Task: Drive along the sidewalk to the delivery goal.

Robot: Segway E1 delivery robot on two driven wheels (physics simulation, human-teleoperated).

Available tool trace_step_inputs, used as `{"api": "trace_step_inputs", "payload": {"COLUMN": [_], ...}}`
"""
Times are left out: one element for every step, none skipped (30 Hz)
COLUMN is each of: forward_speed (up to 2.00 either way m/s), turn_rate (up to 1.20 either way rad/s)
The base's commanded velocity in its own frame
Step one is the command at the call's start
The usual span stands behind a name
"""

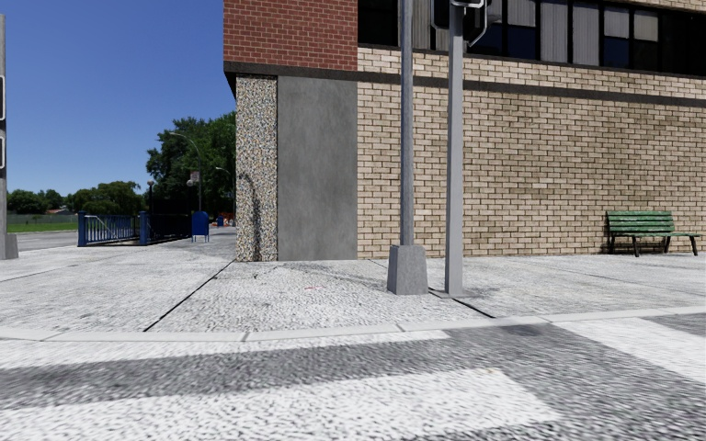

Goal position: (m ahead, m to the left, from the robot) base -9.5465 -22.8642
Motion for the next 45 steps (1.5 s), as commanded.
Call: {"api": "trace_step_inputs", "payload": {"forward_speed": [0.0,0.0,0.0,0.0,0.0,0.0,0.0,0.0,0.0,0.0,0.0,0.0,0.0,0.0,0.0,0.0,0.0,0.0,0.0,0.0,0.0,0.0,0.0,0.0,0.0,0.0,0.0,0.0,0.0,0.0,0.0,0.0,0.0,0.0,0.0,0.05,0.18,0.33,0.41,0.43,0.43,0.43,0.44,0.44,0.44], "turn_rate": [0.0,0.0,0.0,0.0,0.0,0.0,0.0,0.0,0.0,0.0,0.0,0.0,0.0,0.0,0.0,0.0,0.0,0.0,0.0,0.0,0.0,0.0,0.0,0.0,0.0,0.0,0.0,0.0,0.0,0.0,0.1,0.2,0.31,0.34,0.34,0.35,0.35,0.35,0.35,0.35,0.37,0.37,0.37,0.37,0.37]}}
